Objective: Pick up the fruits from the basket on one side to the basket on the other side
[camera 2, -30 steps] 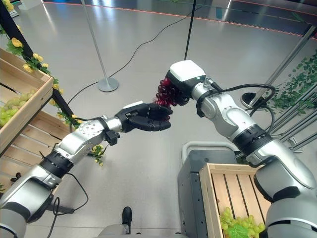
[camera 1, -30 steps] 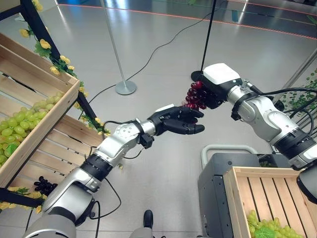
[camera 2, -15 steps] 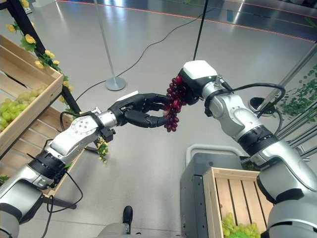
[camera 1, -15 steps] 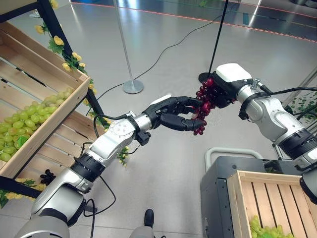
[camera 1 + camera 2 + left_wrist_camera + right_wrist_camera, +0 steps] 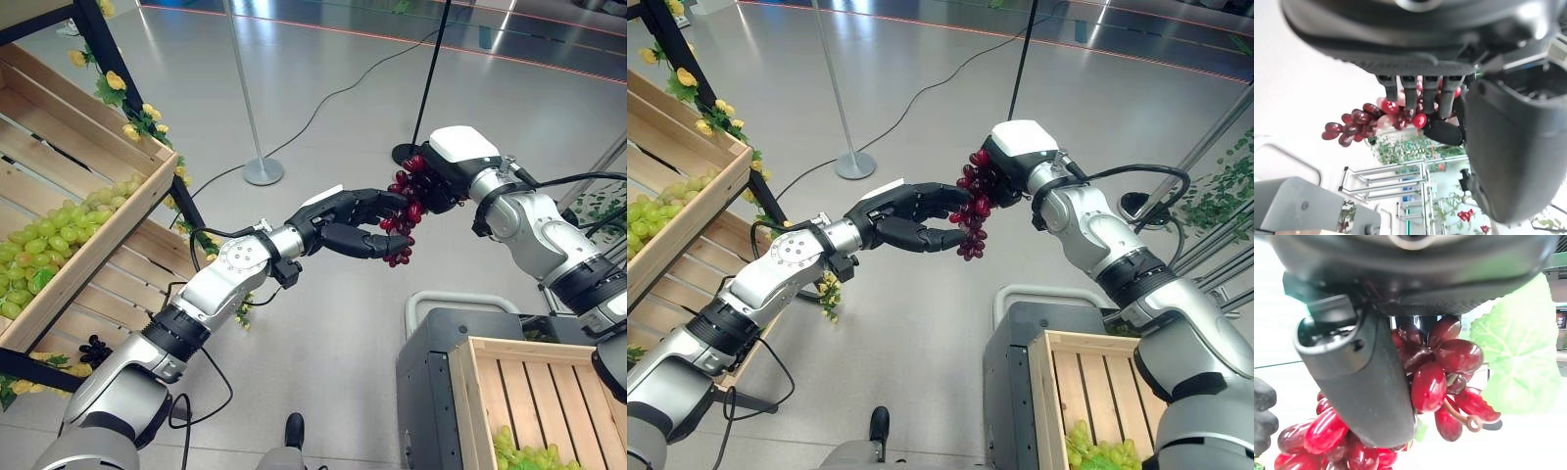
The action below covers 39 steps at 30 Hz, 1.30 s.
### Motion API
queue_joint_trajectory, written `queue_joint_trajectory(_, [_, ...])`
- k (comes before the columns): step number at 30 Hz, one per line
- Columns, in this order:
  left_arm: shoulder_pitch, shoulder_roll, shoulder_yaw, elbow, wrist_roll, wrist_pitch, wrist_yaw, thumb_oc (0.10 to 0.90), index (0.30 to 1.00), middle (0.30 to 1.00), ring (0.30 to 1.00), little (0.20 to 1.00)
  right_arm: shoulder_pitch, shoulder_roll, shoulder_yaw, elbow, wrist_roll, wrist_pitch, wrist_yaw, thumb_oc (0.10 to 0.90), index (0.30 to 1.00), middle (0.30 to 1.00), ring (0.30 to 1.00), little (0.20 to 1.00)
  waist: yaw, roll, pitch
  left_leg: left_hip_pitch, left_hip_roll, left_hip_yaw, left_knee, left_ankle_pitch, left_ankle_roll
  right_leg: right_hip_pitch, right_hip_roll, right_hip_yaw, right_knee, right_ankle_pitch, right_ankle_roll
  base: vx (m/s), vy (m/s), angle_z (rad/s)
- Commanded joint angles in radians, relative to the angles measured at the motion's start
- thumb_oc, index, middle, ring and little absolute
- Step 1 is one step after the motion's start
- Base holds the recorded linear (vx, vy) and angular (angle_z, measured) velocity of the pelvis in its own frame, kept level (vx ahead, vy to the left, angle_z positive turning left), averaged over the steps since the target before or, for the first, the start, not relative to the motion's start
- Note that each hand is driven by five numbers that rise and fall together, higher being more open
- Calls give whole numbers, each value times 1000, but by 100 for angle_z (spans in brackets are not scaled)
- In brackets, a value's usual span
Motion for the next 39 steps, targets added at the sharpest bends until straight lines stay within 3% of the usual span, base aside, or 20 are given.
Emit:
queue_joint_trajectory(1, [-9,-36,92,27,2,-118,49,800,900,900,900,900,-56,-20,-87,14,20,44,-47,400,300,300,300,300,35,-15,-153,146,34,-4,2,-185,-43,-105,38,12,1,125,-81,0,0,0])
queue_joint_trajectory(12, [-5,-28,120,31,28,-118,89,800,900,900,900,900,-57,-22,-89,79,7,80,-15,400,300,300,300,300,40,-17,-152,145,35,-8,2,-185,-43,-105,39,12,1,125,-84,0,0,0])
queue_joint_trajectory(22, [11,-55,140,48,1,-97,108,800,900,900,900,900,-56,-2,-95,55,6,42,-19,400,300,300,300,300,40,-18,-151,146,38,-9,2,-183,-44,-104,40,15,1,122,-86,0,0,0])
queue_joint_trajectory(30, [28,-165,130,173,-102,-22,86,800,900,900,900,900,-65,49,-100,-13,-5,4,-10,400,300,300,300,300,27,-17,-150,150,38,-7,2,-184,-43,-105,40,24,1,120,-86,0,0,0])
queue_joint_trajectory(34, [30,-243,130,258,-199,10,15,800,900,900,900,900,-83,87,-82,-37,-10,-16,-4,400,300,300,300,300,19,-18,-154,152,38,-2,2,-185,-42,-107,39,29,1,121,-85,0,0,0])
queue_joint_trajectory(39, [32,-285,121,320,-171,12,12,800,900,900,900,900,-89,124,-70,-67,5,-33,10,400,300,300,300,300,15,-17,-157,154,38,2,2,-185,-43,-107,40,34,1,120,-84,0,0,0])
